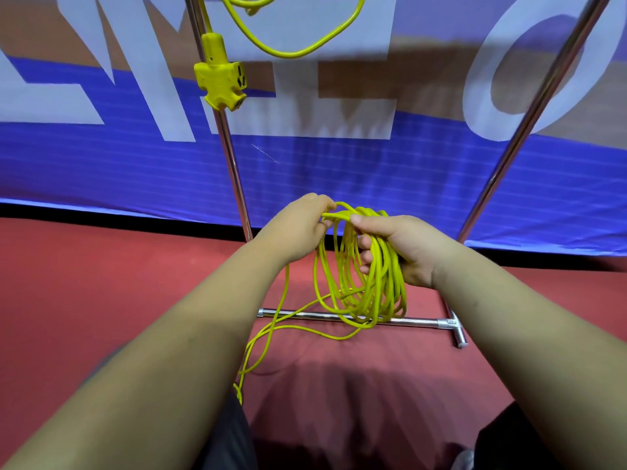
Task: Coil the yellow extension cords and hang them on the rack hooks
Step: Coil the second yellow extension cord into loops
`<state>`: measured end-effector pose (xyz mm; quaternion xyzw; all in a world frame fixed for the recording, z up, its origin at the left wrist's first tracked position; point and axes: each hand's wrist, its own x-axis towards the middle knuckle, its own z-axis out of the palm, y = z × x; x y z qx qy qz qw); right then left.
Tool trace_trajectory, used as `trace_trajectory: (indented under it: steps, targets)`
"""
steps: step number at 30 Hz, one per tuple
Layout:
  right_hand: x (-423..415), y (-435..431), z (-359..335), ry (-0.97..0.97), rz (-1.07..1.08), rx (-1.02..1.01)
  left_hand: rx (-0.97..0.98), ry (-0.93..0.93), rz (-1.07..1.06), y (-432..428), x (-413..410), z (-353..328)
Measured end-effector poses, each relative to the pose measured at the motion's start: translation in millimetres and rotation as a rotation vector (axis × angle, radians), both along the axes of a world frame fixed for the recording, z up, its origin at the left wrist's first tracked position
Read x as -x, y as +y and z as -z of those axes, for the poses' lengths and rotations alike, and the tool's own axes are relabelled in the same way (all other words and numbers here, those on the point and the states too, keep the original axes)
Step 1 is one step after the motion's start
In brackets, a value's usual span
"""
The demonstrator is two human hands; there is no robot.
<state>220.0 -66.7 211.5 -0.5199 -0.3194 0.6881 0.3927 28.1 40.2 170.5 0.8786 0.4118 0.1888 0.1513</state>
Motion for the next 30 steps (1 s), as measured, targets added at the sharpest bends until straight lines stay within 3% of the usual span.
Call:
trace_trajectory:
  steps: [10, 16, 24, 30]
  targets:
    - [-8, 2, -10, 0.037, 0.180, -0.052, 0.187, 0.061, -0.186, 10, 20, 12]
    - [-21, 5, -16, 0.183, 0.303, -0.059, 0.283, 0.264, -0.264, 11, 41, 25]
    - [-62, 5, -34, 0.587, 0.634, -0.203, 0.409, 0.687, -0.430, 12, 78, 47]
    - [-73, 9, -28, 0.444, 0.684, -0.231, 0.385, 0.567, -0.445, 12, 69, 41]
